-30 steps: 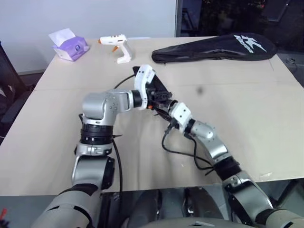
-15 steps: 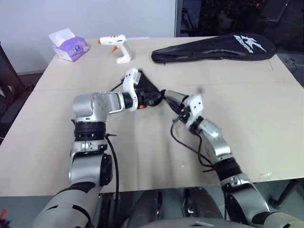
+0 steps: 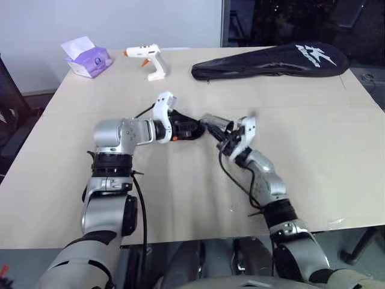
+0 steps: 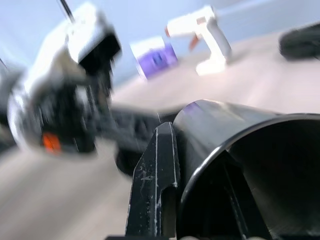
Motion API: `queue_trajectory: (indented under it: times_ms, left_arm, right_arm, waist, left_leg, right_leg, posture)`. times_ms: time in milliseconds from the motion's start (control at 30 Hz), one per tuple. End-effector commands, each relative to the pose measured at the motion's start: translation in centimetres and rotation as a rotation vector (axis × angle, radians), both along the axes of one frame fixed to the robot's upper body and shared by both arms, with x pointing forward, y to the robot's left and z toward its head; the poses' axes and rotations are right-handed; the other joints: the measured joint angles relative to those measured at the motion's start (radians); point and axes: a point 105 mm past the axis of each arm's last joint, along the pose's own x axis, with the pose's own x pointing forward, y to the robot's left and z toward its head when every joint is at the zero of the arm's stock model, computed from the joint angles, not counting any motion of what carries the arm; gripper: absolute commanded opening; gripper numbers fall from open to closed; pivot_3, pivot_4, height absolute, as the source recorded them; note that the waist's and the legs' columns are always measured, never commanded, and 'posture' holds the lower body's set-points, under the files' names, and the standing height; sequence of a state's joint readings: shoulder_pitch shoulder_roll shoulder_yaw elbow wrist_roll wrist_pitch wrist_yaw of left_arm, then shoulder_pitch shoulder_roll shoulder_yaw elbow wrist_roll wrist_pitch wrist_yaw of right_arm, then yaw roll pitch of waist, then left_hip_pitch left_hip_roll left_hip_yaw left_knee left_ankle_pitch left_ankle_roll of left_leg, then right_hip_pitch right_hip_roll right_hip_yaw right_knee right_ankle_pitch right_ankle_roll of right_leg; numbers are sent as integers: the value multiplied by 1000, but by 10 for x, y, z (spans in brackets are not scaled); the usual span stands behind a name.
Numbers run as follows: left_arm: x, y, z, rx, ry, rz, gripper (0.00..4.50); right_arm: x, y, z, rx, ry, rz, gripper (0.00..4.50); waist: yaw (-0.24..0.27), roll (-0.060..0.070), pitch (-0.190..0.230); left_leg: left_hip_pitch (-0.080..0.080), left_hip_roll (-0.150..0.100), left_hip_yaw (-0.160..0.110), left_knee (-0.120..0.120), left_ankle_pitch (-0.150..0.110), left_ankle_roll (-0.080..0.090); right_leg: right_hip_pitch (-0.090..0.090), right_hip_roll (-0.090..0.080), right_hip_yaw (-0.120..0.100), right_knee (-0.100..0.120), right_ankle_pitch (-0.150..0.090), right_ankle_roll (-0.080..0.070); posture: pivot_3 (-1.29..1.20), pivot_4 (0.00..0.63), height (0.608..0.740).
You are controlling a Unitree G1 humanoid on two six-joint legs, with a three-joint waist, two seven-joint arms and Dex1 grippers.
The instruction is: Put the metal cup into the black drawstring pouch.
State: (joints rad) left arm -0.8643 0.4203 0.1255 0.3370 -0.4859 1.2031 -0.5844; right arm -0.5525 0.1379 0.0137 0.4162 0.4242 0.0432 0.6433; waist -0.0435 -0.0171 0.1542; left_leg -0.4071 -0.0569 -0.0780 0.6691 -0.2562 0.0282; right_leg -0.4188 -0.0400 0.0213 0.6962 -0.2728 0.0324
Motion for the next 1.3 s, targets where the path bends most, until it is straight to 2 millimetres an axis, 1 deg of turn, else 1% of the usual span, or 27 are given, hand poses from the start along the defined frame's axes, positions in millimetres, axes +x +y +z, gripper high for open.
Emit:
queue_trajectory:
  times_ms: [33,133,200,233,300,400,433,500,567,700,800,867,933,1033,1200,1300]
  left_arm:
    - [1,-3,20,-61,-42,2,0]
    - [0,-3,25,-93,-38,15,0]
    - [0,-2,26,-111,-36,28,0]
    - [-1,-2,27,-116,-36,31,0]
    - [-2,-2,27,-116,-35,31,0]
    - [-5,-2,24,-105,-33,31,0]
    - [-5,-1,23,-101,-33,32,0]
    - [-5,-1,22,-100,-35,38,0]
    - [-6,-1,22,-100,-36,39,0]
    - [-9,-4,19,-91,-40,25,0]
    - [-10,-6,20,-112,-44,21,0]
    - [-11,-7,22,-129,-50,18,0]
    - [-11,-7,22,-138,-50,18,0]
    - [-14,-7,19,-142,-40,15,0]
    - [-21,-9,16,-143,-27,0,0]
    - [-28,-16,22,-173,-29,-40,0]
  right_arm:
    - [4,9,0,101,55,45,24]
    - [6,14,-9,144,111,71,24]
    - [5,21,-21,115,135,92,24]
    - [3,24,-26,105,146,104,24]
    - [2,27,-30,106,155,120,24]
    - [1,29,-23,134,138,144,24]
    - [1,29,-19,151,128,150,24]
    - [-1,27,-2,226,103,191,24]
    - [-5,27,6,250,90,232,24]
    - [-12,36,7,166,52,278,24]
    - [-9,41,-7,-2,18,225,24]
    - [-8,45,-20,-128,-10,206,24]
    - [-6,45,-27,-166,-6,190,24]
    - [-5,48,-35,-260,-49,175,24]
    - [-2,51,-37,-378,-142,136,24]
    - [-1,54,-25,-449,-290,78,24]
  waist:
    - [3,0,0]
    - [2,0,0]
    - [-1,0,0]
    - [-2,0,0]
    - [-3,0,0]
    - [-2,-1,-1]
    - [-2,-1,-1]
    - [-3,-1,-1]
    - [-3,0,-1]
    - [-2,0,-1]
    - [-1,0,-1]
    - [-1,0,-1]
    - [0,0,-1]
    - [-1,0,-1]
    - [-2,0,-1]
    - [-1,0,-1]
  left_leg:
    - [0,0,0,0,0,0]
    - [0,0,0,0,0,0]
    - [0,0,0,0,0,0]
    - [1,0,0,0,0,0]
    - [6,0,0,-2,0,0]
    - [8,0,0,-2,0,0]
    - [8,0,0,-2,0,0]
    - [8,0,0,-2,0,0]
    - [8,0,0,-2,0,0]
    - [7,0,0,-2,0,0]
    - [7,0,1,-2,0,0]
    - [7,0,1,-2,0,0]
    - [7,0,1,-2,0,0]
    - [7,0,1,-2,0,0]
    - [8,0,1,-3,0,-1]
    - [8,0,1,-2,0,-1]
  right_leg:
    - [0,0,0,0,0,0]
    - [1,-1,-1,0,0,0]
    - [0,-1,0,0,0,0]
    - [1,0,0,0,0,0]
    - [6,0,0,0,0,0]
    - [7,0,1,0,0,0]
    - [7,0,1,0,0,0]
    - [7,0,1,0,0,0]
    - [7,0,1,0,0,0]
    - [6,0,1,0,0,0]
    - [6,0,1,0,0,0]
    - [6,0,1,0,0,0]
    - [6,0,1,0,0,0]
    - [6,0,1,0,0,0]
    - [6,0,1,0,0,0]
    - [6,0,2,0,0,0]
  posture:
    - [0,150,740]
    - [0,150,740]
    - [0,150,740]
    - [0,150,740]
    - [0,150,740]
    - [0,150,740]
    - [0,150,740]
    - [0,150,740]
    - [0,150,740]
    - [0,150,740]
    - [0,150,740]
    - [0,150,740]
    - [0,150,740]
    - [0,150,740]
    - [0,150,740]
    - [0,150,740]
